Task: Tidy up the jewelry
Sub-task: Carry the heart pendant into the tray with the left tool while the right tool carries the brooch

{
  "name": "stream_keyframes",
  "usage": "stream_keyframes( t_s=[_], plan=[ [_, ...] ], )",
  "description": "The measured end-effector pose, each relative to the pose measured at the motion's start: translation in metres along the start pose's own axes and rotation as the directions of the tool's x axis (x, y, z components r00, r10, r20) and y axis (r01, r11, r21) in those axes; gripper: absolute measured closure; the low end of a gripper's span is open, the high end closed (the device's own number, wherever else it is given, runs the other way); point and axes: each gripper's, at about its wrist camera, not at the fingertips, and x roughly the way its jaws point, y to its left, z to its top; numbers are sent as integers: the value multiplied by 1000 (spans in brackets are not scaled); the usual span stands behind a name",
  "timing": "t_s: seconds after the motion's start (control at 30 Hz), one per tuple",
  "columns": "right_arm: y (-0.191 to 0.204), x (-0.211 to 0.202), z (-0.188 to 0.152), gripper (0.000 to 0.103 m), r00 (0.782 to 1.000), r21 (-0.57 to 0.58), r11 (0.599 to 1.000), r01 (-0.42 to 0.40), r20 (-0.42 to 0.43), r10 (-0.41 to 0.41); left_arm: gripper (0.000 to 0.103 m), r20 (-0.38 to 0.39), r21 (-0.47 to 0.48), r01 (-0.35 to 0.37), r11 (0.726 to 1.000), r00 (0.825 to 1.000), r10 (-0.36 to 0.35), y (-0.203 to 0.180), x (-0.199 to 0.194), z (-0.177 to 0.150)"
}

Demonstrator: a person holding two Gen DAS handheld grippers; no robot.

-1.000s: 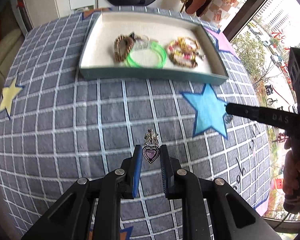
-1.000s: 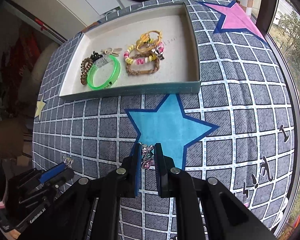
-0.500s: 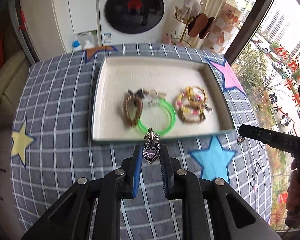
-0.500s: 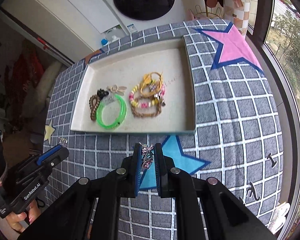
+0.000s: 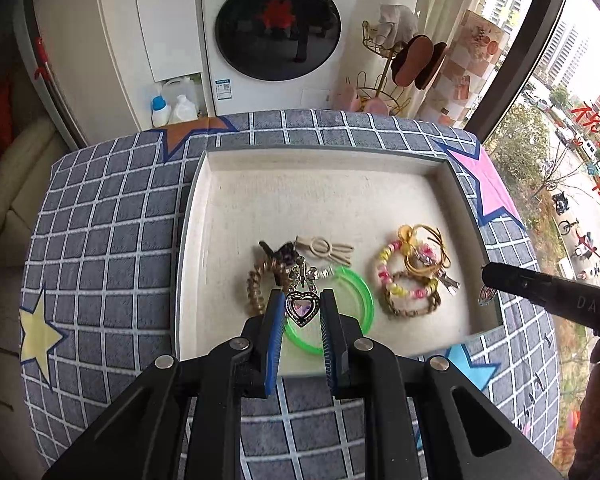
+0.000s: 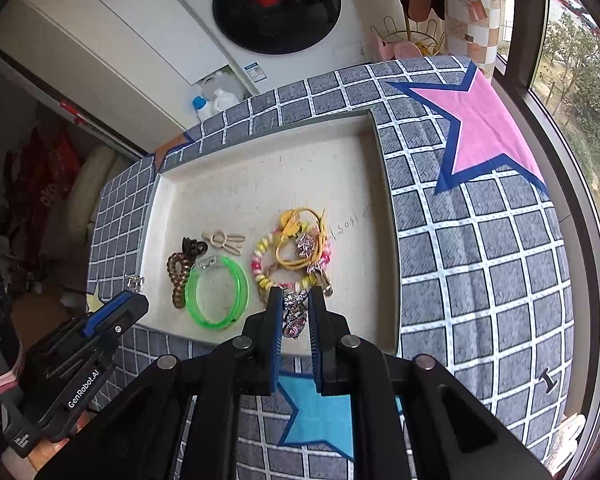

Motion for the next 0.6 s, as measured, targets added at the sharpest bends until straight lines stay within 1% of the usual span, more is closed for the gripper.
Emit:
stream_keyframes(
  t_s=[0.23, 0.4, 0.6],
  plan=[
    [-1, 19, 11, 90, 1000, 11, 1000, 11, -3, -11, 73, -11, 2, -19, 1000, 1000, 19, -3, 20, 10],
    [-4, 29, 13, 90, 1000, 27, 1000, 17, -10, -17, 73, -25, 10, -32, 999, 999, 32, -5, 32, 10],
    [-6, 37, 15, 90, 999, 17, 999, 35, -10, -35, 73, -50, 13, -42, 999, 998, 43, -3, 45, 9]
  ],
)
